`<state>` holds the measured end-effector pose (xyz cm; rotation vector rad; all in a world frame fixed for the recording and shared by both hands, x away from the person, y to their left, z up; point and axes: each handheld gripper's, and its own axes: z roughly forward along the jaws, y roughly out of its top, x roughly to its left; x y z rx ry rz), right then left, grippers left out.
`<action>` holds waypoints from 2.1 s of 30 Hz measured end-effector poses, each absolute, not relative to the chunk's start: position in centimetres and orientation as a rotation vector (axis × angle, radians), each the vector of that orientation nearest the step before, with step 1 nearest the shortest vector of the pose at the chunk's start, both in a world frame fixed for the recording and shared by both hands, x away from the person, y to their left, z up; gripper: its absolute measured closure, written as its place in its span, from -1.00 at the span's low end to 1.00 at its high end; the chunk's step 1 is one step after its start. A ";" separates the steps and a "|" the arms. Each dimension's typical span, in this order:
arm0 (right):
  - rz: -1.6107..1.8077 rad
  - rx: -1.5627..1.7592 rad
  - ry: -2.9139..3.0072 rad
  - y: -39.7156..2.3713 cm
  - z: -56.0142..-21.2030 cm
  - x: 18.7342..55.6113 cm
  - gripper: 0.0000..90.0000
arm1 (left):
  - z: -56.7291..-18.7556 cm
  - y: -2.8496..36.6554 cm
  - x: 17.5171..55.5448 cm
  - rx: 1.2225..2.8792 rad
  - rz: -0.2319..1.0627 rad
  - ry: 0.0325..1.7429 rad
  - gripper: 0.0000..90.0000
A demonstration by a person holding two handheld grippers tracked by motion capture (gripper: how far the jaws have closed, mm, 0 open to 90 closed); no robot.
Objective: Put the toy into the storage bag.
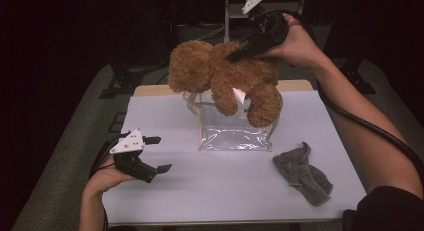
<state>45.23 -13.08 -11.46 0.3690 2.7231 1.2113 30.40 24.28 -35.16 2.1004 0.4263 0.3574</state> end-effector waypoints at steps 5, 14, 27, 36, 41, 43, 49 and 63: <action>1.212 0.402 2.704 -13.2 -11.3 47.4 0.52 | -35.3 24.4 30.3 2.092 0.351 0.444 -0.87; 1.140 0.424 2.668 -12.5 -11.6 51.4 0.52 | -35.3 24.3 30.3 2.094 0.349 0.441 -0.87; 1.138 0.356 2.702 -10.4 -13.6 49.5 0.52 | -35.4 24.3 30.1 2.092 0.337 0.435 -0.87; 1.173 0.347 2.733 -10.5 -14.7 48.8 0.52 | -35.4 24.1 30.1 2.103 0.332 0.425 -0.87; 1.161 0.447 2.719 -11.9 -15.7 50.9 0.52 | -35.5 24.3 30.2 2.108 0.333 0.426 -0.87; 1.160 0.491 2.712 -12.5 -16.0 51.7 0.52 | -35.5 24.4 30.2 2.107 0.330 0.431 -0.87; 1.174 0.536 2.683 -13.5 -16.4 52.8 0.52 | -35.6 24.3 30.2 2.114 0.324 0.429 -0.87; 1.178 0.521 2.743 -14.3 -20.1 50.0 0.52 | -35.3 24.2 30.0 2.119 0.330 0.421 -0.87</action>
